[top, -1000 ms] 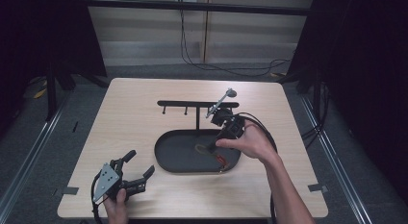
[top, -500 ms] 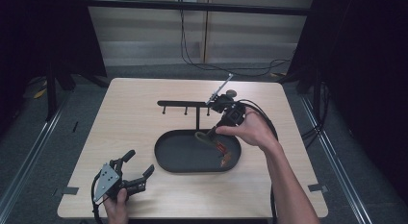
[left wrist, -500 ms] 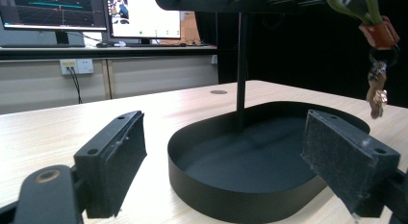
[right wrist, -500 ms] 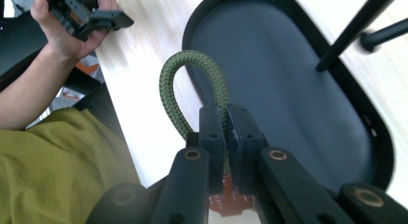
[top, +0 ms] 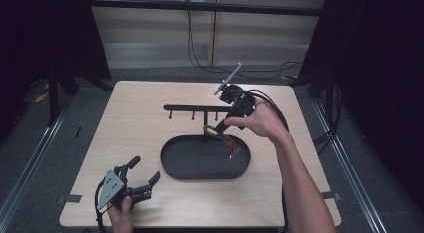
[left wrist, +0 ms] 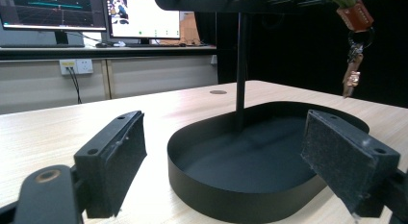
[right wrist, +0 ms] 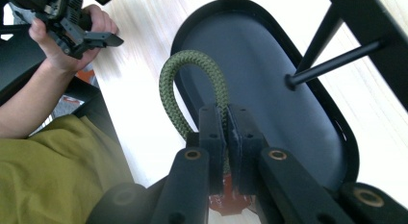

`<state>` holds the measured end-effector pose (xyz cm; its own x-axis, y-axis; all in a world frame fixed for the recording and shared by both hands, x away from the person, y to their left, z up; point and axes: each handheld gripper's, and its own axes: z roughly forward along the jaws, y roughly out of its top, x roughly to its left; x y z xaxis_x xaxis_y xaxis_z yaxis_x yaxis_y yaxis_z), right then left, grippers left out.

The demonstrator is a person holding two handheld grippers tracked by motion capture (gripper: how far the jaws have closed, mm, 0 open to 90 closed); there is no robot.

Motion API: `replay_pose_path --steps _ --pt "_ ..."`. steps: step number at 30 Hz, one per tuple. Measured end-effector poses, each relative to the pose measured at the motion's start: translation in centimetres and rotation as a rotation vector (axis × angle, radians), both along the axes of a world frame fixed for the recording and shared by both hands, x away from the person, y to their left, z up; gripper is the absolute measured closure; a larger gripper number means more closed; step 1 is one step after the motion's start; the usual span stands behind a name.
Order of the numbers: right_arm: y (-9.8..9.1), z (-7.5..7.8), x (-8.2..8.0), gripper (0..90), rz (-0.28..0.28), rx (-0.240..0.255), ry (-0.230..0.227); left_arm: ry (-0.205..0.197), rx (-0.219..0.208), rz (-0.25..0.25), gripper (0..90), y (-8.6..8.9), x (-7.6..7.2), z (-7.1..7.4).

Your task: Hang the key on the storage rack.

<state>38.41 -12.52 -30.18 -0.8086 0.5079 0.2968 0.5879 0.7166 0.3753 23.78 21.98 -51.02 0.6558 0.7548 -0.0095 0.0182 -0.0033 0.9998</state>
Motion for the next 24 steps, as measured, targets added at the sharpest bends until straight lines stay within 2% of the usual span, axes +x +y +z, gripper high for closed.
replay_pose_path --steps 3,5,6,8,11,18,24 --pt "0.0 0.2 0.5 85.6 -0.011 -0.008 0.005 0.000 0.000 -0.001 15.3 0.0 0.0 0.0" --pt "0.0 0.5 0.8 85.7 -0.008 -0.025 -0.008 0.000 0.000 -0.002 15.3 0.0 0.0 0.0" --pt "0.0 0.7 0.9 85.6 -0.024 -0.024 -0.020 0.000 0.000 -0.002 15.3 0.0 0.0 0.0" --pt "0.1 0.9 1.2 85.6 -0.021 -0.029 -0.004 0.000 -0.001 -0.003 15.3 0.0 0.0 0.0" --pt "0.2 1.1 1.5 85.6 -0.021 -0.062 -0.012 -0.002 0.002 -0.005 15.3 0.0 0.0 0.0" --pt "0.2 1.9 2.6 85.5 -0.029 -0.083 -0.024 -0.003 0.000 -0.005 15.3 0.0 0.0 0.0" --pt "0.5 1.6 3.3 85.3 -0.045 -0.105 -0.029 -0.003 0.000 -0.007 15.3 0.0 0.0 0.0"
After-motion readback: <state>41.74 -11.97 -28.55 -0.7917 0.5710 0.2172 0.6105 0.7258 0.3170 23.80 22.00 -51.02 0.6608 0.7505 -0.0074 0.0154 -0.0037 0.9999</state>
